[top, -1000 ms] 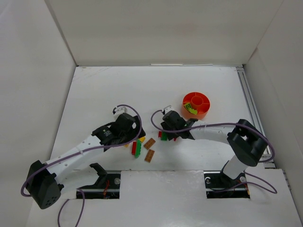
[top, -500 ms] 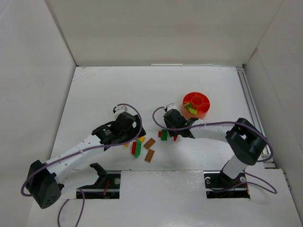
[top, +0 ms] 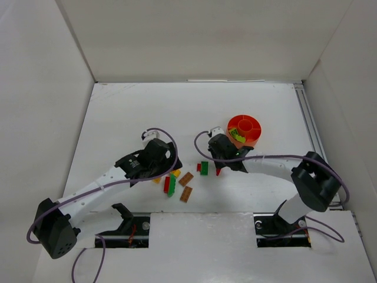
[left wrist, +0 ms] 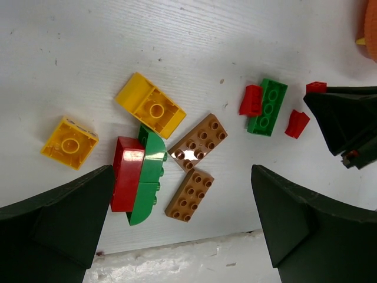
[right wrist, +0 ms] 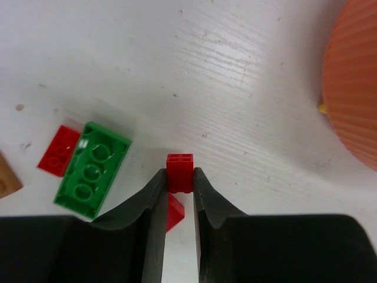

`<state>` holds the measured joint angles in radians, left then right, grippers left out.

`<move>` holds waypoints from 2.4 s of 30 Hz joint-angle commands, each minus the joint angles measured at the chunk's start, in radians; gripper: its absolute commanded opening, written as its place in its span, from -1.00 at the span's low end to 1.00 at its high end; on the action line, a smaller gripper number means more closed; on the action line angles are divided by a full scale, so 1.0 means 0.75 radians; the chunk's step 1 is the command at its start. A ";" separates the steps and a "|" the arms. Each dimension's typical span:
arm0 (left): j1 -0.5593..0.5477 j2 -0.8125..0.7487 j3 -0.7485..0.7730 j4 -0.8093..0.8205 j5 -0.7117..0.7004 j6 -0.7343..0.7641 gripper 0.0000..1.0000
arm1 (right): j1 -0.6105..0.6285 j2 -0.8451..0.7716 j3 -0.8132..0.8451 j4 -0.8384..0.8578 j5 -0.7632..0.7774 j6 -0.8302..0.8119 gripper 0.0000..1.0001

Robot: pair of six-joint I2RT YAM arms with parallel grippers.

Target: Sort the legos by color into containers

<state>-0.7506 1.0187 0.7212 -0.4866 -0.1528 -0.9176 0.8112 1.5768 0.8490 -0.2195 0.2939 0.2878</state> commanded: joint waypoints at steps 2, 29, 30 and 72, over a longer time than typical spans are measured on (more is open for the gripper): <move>0.007 0.022 0.086 0.064 -0.001 0.084 1.00 | -0.008 -0.238 0.066 -0.089 0.001 -0.050 -0.62; 0.007 0.435 0.327 0.297 0.169 0.422 1.00 | -0.648 -0.384 0.222 -0.353 -0.124 -0.265 -0.41; 0.007 0.448 0.327 0.297 0.169 0.434 1.00 | -0.648 -0.397 0.222 -0.354 -0.124 -0.265 -0.37; -0.327 0.971 0.444 0.278 -0.169 0.724 -0.07 | -0.673 -0.575 0.126 -0.372 -0.087 -0.290 0.05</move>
<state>-1.0019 1.7432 1.0290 -0.2367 -0.2234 -0.3813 0.3157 1.1671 0.9485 -0.5098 0.2054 0.0814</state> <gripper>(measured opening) 0.465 0.523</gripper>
